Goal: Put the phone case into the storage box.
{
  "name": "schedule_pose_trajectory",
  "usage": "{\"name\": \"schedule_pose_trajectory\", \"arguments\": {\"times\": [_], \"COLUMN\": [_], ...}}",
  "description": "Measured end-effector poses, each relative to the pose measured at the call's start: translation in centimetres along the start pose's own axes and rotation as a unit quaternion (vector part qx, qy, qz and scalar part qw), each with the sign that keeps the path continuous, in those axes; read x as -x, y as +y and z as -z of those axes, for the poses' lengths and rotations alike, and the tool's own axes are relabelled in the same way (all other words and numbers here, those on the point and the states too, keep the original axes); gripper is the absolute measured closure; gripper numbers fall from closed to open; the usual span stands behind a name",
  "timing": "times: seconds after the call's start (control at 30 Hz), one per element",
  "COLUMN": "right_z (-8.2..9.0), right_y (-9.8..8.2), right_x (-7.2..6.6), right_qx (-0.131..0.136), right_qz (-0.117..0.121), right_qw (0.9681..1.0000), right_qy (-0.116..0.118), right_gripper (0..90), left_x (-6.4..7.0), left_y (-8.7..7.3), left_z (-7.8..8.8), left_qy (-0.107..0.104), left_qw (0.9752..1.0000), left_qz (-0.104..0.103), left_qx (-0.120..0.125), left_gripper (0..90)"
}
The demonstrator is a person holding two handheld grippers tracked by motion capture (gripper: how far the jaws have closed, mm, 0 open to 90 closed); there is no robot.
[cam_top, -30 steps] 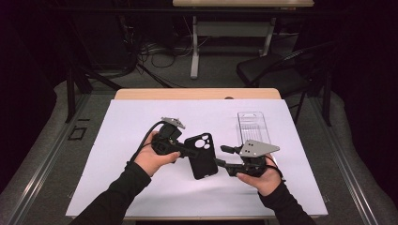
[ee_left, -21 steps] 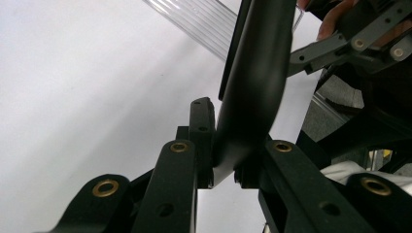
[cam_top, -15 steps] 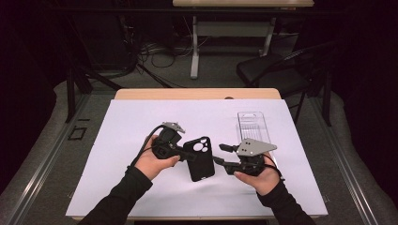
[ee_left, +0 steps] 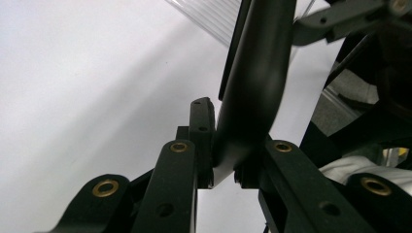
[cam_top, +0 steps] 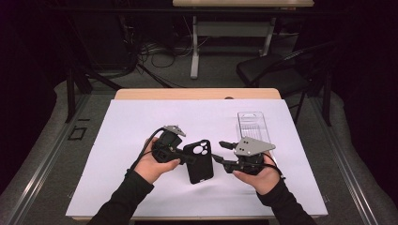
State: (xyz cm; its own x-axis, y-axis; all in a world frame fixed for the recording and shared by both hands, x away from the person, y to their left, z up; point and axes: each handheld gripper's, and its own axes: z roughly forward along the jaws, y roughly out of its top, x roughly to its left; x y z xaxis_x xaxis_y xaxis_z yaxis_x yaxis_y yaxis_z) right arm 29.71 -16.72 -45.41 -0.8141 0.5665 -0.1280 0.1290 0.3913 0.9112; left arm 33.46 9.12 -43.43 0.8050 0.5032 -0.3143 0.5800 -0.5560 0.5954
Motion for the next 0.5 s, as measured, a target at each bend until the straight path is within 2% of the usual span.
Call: {"name": "schedule_pose_trajectory", "arguments": {"times": [0.1, 0.2, 0.5], "right_z": [0.1, 0.3, 0.3], "right_y": [0.5, 1.1, 2.6], "right_x": [-0.1, -0.3, -1.5], "right_qx": [0.000, 0.000, -0.003], "right_qz": [0.004, 0.013, 0.037], "right_qw": [1.0000, 0.9999, 0.9992], "right_qy": [-0.004, -0.009, -0.015], "right_gripper": [51.3, 52.4, 57.1], "left_x": [0.4, 0.7, 1.2], "left_y": [-0.2, -0.3, -0.7], "left_z": [-0.1, -0.2, 0.4], "left_qy": [0.010, 0.008, 0.020], "left_qw": [0.9999, 0.9999, 0.9997], "left_qz": [-0.005, -0.008, -0.009], "left_qx": [-0.004, -0.003, 0.004], "left_gripper": [81.5, 81.5, 81.5]}}
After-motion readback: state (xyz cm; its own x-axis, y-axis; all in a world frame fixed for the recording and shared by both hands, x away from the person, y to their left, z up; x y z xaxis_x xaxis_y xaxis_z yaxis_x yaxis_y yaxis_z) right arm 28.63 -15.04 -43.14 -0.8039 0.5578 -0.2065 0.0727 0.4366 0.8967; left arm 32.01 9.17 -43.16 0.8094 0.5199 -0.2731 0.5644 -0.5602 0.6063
